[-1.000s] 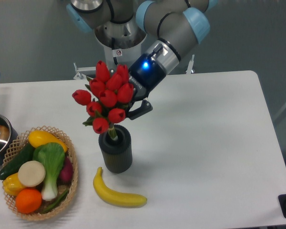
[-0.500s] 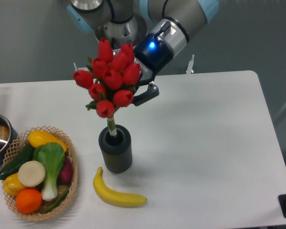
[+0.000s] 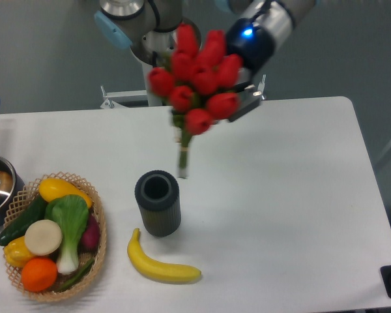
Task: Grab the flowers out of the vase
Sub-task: 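Carry the tulip bunch up and away from the vase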
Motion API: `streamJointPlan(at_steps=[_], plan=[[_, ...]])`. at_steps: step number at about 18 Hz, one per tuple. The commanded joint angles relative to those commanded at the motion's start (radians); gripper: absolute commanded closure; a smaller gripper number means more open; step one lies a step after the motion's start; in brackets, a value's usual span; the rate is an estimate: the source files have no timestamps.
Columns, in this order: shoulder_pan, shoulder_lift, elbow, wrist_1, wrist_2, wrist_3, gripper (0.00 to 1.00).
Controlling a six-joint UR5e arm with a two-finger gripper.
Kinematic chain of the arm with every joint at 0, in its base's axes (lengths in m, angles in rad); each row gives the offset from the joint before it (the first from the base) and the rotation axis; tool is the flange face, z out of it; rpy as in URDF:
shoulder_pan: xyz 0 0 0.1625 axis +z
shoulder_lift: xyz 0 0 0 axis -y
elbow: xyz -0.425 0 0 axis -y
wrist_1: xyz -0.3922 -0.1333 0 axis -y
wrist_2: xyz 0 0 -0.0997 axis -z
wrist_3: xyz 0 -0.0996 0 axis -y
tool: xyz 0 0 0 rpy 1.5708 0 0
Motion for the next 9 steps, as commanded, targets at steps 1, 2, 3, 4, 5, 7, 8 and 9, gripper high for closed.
streamJointPlan(at_steps=[1, 2, 3, 4, 5, 7, 8, 9], plan=[[0.028, -0.008, 0.0, 0.002, 0.0, 0.018, 0.5], [0.054, -0.012, 0.005, 0.002, 0.0, 0.035, 0.5], [0.071, -0.021, 0.012, 0.002, 0.0, 0.049, 0.5], [0.081, -0.041, 0.024, 0.003, 0.0, 0.058, 0.5], [0.088, -0.057, 0.037, 0.002, 0.002, 0.061, 0.5], [0.097, -0.09, 0.048, 0.003, 0.003, 0.065, 0.5], [0.106, -0.095, 0.048, 0.003, 0.003, 0.071, 0.5], [0.115, -0.097, 0.049, 0.003, 0.002, 0.075, 0.5]])
